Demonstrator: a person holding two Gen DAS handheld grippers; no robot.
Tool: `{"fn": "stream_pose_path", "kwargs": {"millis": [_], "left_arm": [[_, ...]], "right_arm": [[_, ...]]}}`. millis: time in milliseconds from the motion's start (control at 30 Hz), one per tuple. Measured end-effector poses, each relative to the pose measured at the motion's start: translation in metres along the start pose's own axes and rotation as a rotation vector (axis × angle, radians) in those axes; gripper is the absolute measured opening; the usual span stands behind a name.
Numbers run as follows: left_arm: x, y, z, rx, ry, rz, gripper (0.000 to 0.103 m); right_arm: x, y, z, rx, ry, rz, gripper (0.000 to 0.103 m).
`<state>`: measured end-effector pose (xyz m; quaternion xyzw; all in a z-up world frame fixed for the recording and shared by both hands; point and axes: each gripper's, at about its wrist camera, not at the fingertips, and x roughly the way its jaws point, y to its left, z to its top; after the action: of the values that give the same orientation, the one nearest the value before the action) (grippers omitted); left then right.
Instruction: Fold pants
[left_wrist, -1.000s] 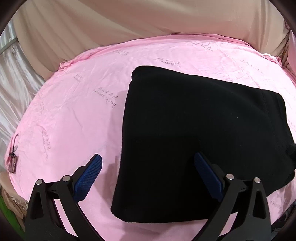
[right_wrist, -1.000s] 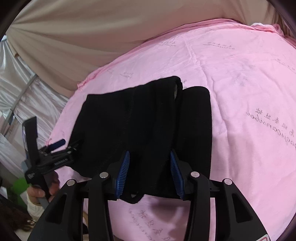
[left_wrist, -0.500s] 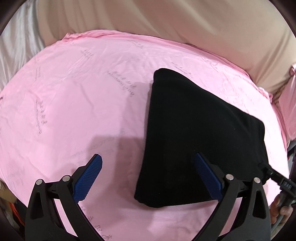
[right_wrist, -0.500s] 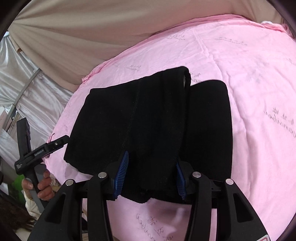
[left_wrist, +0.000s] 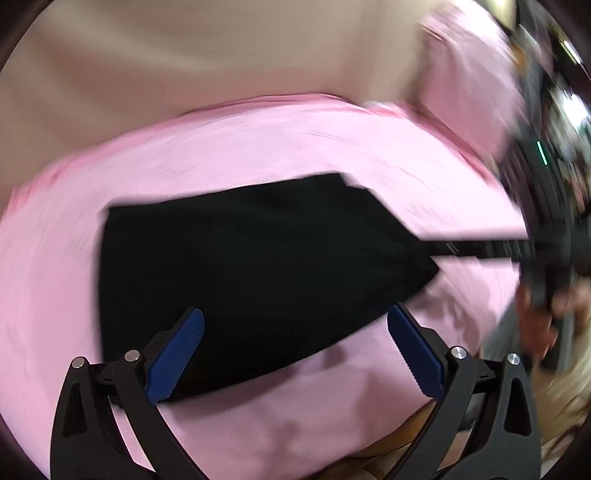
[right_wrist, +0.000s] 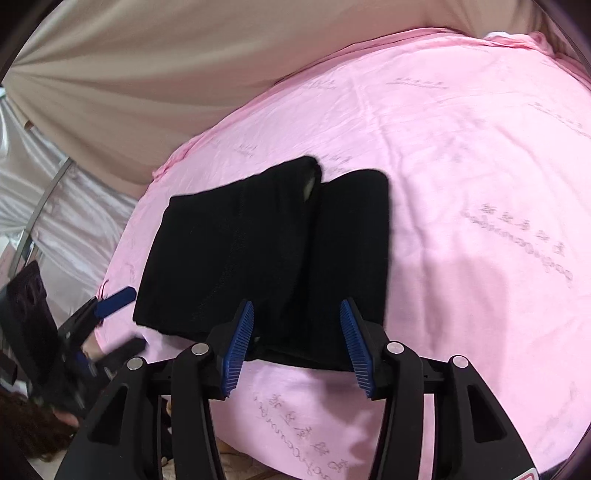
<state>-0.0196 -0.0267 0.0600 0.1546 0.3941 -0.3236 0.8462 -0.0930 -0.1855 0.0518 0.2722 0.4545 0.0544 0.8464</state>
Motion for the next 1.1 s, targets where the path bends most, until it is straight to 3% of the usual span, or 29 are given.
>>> {"fn": "stream_pose_path", "kwargs": {"millis": [133, 167, 200, 267, 333, 367, 400, 433, 467, 567, 633, 733, 800, 867, 967, 1100], "left_arm": [[0.040, -0.044, 0.003, 0.224, 0.044, 0.133, 0.095], [0.047, -0.047, 0.003, 0.237, 0.060, 0.133, 0.088], [0.052, -0.049, 0.003, 0.244, 0.085, 0.081, 0.066], [0.054, -0.047, 0.004, 0.228, 0.083, 0.041, 0.050], [0.045, -0.036, 0.009, 0.182, 0.057, 0.015, 0.019], [0.041, -0.023, 0.013, 0.132, 0.054, -0.018, 0.015], [0.030, 0.003, 0.021, 0.026, 0.041, -0.092, 0.013], [0.021, 0.027, 0.026, -0.056, 0.016, -0.121, 0.013], [0.004, 0.060, 0.031, -0.150, -0.029, -0.103, 0.012], [-0.041, 0.129, 0.026, -0.317, -0.129, 0.023, 0.012], [-0.083, 0.184, 0.005, -0.454, -0.192, 0.152, 0.012], [-0.124, 0.233, -0.029, -0.593, -0.229, 0.330, 0.012], [-0.141, 0.258, -0.053, -0.673, -0.230, 0.467, 0.012], [-0.147, 0.272, -0.074, -0.726, -0.216, 0.531, 0.012], [-0.142, 0.279, -0.094, -0.763, -0.198, 0.529, 0.012], [-0.135, 0.282, -0.109, -0.791, -0.188, 0.491, 0.012]], "right_arm": [[-0.016, -0.010, -0.006, 0.010, -0.035, -0.013, 0.052], [-0.018, -0.011, -0.007, 0.012, -0.039, -0.016, 0.054], [-0.021, -0.016, -0.009, 0.018, -0.045, -0.017, 0.055], [-0.023, -0.019, -0.010, 0.023, -0.054, -0.032, 0.056], [-0.024, -0.022, -0.010, 0.028, -0.064, -0.045, 0.056], [-0.024, -0.021, -0.009, 0.028, -0.067, -0.047, 0.056], [-0.023, -0.018, -0.007, 0.027, -0.070, -0.048, 0.056], [-0.023, -0.017, -0.006, 0.026, -0.074, -0.048, 0.056], [-0.023, -0.015, -0.004, 0.023, -0.077, -0.050, 0.056], [-0.021, -0.009, -0.001, 0.005, -0.079, -0.069, 0.056], [-0.014, 0.000, 0.001, -0.024, -0.070, -0.097, 0.057], [0.000, 0.030, -0.001, -0.148, -0.046, -0.139, 0.057], [0.015, 0.068, -0.008, -0.308, -0.029, -0.153, 0.063], [0.035, 0.106, -0.017, -0.455, -0.007, -0.146, 0.066], [0.080, 0.158, -0.026, -0.613, 0.055, -0.116, 0.067], [0.133, 0.194, -0.033, -0.724, 0.118, -0.126, 0.066]]}}
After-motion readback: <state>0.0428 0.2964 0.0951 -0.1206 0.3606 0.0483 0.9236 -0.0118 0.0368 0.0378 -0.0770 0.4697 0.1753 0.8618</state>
